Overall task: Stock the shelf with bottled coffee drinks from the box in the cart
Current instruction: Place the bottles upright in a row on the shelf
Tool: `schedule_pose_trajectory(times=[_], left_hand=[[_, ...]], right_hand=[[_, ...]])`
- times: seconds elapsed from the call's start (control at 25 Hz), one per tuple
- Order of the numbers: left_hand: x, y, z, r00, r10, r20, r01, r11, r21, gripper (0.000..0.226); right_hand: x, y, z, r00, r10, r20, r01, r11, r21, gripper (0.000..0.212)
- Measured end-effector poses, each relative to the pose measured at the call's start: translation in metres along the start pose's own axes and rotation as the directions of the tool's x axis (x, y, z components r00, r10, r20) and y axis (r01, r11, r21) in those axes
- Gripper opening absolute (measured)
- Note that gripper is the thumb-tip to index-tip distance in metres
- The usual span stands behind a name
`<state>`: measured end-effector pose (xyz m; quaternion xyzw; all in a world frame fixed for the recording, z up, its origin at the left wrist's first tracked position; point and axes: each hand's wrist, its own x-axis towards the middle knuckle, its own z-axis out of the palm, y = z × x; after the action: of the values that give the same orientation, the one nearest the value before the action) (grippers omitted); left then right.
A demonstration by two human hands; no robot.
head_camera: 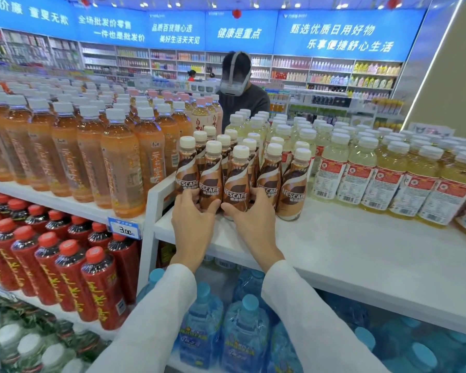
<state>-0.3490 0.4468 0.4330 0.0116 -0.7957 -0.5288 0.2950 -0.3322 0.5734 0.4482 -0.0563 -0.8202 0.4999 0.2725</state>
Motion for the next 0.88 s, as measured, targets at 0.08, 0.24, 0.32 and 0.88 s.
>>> schedule_pose_trajectory(times=[0.08, 0.24, 0.32, 0.88], left_hand=[[0.0004, -0.0002, 0.0001, 1.0, -0.003, -0.002, 0.003, 1.0, 0.0, 0.047], [0.0006, -0.0001, 0.0005, 1.0, -0.016, 0.009, 0.016, 1.0, 0.003, 0.048], [0.0008, -0.001, 0.0004, 1.0, -0.009, 0.011, 0.009, 1.0, 0.004, 0.048], [0.0027, -0.0042, 0.0034, 0.999, -0.025, 0.041, 0.023, 0.999, 0.031, 0.056]], right_hand=[[0.0003, 0.0005, 0.0006, 1.0, -0.002, 0.001, 0.002, 1.0, -0.002, 0.065], [-0.0003, 0.0006, 0.0017, 1.0, -0.005, 0.006, 0.004, 1.0, 0.017, 0.067], [0.0, 0.0012, 0.0019, 1.0, -0.001, 0.008, 0.001, 1.0, 0.024, 0.067], [0.0011, 0.0015, 0.0013, 0.998, 0.029, 0.05, -0.029, 1.0, 0.002, 0.076]])
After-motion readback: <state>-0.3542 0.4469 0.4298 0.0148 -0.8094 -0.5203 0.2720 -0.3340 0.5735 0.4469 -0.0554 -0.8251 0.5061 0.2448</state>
